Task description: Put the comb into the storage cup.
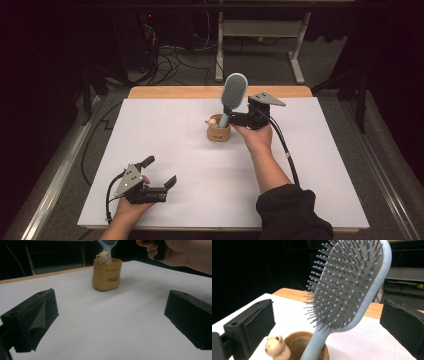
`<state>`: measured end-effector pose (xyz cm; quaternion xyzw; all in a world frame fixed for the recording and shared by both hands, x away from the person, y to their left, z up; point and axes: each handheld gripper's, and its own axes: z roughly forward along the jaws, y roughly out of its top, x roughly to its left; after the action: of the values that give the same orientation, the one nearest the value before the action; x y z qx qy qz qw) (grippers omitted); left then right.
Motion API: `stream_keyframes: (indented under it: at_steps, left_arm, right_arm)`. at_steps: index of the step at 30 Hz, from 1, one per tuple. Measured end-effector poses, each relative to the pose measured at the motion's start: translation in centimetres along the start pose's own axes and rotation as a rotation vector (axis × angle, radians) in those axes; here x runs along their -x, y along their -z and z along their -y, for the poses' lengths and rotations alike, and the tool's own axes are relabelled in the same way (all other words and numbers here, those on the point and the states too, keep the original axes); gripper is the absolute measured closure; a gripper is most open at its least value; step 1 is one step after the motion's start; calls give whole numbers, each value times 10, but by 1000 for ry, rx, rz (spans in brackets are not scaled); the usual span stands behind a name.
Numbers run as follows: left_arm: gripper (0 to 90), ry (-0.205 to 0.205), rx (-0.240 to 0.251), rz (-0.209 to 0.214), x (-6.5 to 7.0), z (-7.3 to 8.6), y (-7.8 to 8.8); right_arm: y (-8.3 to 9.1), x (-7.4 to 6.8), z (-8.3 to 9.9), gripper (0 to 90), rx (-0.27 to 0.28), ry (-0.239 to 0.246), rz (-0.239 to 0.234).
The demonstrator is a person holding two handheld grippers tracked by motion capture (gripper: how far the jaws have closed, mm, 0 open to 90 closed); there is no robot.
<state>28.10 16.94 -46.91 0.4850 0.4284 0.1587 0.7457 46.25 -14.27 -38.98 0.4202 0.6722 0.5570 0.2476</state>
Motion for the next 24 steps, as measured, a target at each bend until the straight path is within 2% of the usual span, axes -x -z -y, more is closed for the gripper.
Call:
stream_keyframes:
  at_steps: [10, 24]
  left_arm:
    - [2, -4, 3, -5, -1, 0, -1]
    - [2, -12, 0, -11, -2, 0, -1]
  right_arm:
    - [22, -7, 18, 3, -7, 29, -20]
    - [53, -8, 50, 3, -30, 66, -40]
